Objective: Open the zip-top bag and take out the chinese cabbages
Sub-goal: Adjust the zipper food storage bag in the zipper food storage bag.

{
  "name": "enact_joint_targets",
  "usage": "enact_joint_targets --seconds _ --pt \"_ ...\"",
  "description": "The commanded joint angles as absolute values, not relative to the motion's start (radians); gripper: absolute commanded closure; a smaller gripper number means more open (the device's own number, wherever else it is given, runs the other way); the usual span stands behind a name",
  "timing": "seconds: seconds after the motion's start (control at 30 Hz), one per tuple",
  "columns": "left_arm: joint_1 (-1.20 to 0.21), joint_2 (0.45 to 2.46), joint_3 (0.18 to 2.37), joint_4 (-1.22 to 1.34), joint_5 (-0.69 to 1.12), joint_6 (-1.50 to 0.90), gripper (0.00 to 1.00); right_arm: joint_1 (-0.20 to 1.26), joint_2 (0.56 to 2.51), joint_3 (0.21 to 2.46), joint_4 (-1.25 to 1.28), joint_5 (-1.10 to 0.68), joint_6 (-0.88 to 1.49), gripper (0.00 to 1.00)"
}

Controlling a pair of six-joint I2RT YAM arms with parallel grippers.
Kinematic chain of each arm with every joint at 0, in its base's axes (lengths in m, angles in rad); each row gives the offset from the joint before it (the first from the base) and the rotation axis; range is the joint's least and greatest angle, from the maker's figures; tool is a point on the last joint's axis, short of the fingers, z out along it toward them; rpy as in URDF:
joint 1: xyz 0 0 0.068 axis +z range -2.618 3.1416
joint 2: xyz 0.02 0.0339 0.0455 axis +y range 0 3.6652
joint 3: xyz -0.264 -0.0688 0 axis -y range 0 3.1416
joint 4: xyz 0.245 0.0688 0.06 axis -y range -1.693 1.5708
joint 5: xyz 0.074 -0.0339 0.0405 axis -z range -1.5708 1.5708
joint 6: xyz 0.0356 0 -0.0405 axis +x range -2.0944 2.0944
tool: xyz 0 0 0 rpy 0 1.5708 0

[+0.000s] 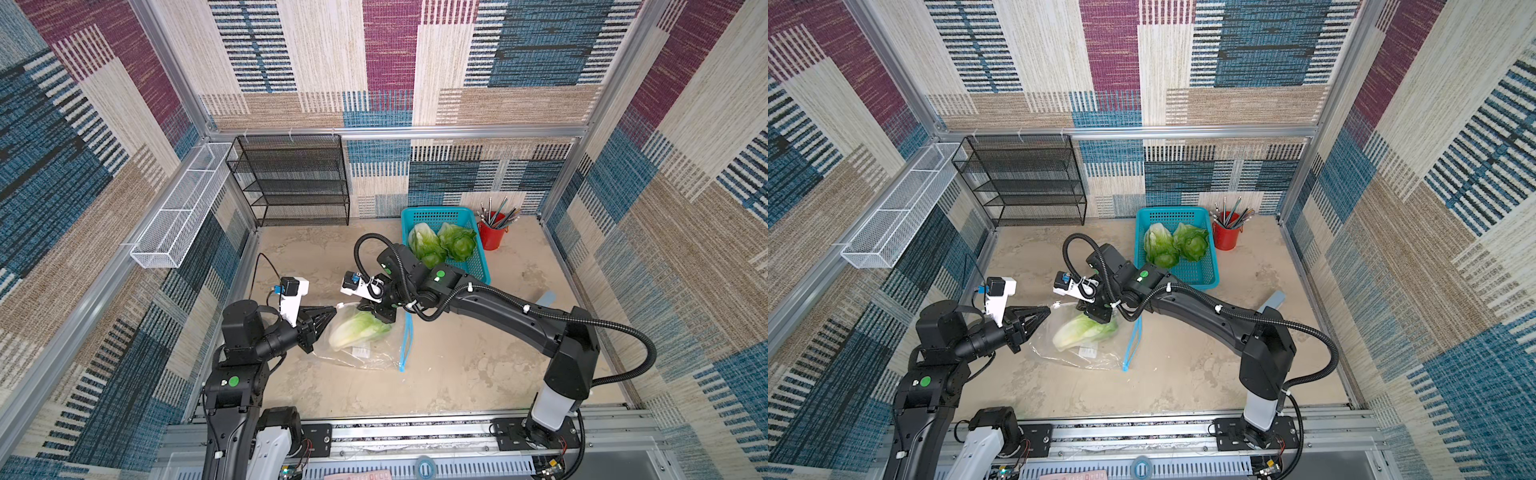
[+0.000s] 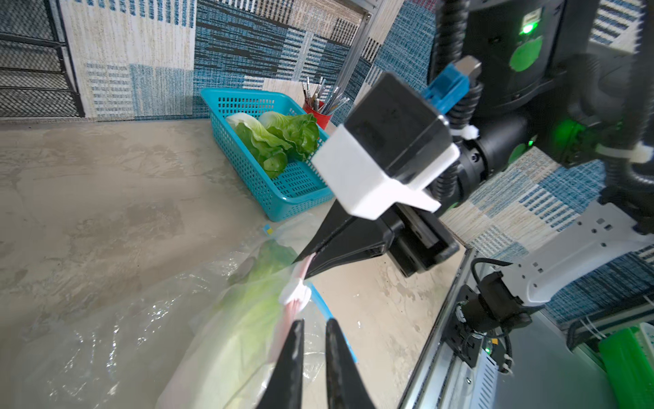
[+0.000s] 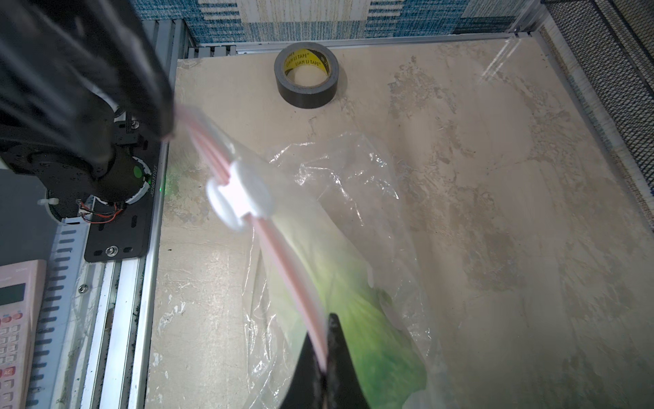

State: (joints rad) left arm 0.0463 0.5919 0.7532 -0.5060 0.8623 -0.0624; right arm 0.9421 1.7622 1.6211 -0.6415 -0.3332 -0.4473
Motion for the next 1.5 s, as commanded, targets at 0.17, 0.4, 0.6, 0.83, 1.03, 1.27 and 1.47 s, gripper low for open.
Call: enact_joint_targets --seconds 0.17,0.4,0.6,0.83,1.03,1.27,1.47 --pt "0.010 0.628 0.738 -0.518 0.801 -0.012 0.87 0.942 1.758 1.618 -0.627 -0.348 -0.457 1.00" --pt "-0.005 0.636 0.739 -0.516 0.762 0.002 0.88 0.942 1.759 1.618 -0.628 -0.357 -0.461 1.00" --pt "-0.009 0.629 0.744 -0.508 0.737 0.005 1.00 0.941 1.762 1.620 -0.632 -0.362 -0.463 1.00" --pt "-0.010 0.576 0.736 -0.490 0.696 0.008 1.00 0.942 1.763 1.621 -0.638 -0.367 -0.467 1.00" --pt "-0.009 0.553 0.764 -0.511 0.666 0.036 0.99 0.942 1.761 1.623 -0.646 -0.373 -0.470 1.00" --pt "-0.010 0.574 0.793 -0.554 0.629 0.096 0.54 0.942 1.761 1.631 -0.656 -0.375 -0.480 1.00" --pt "-0.010 0.582 0.787 -0.561 0.635 0.113 0.41 0.939 1.761 1.637 -0.660 -0.374 -0.489 1.00"
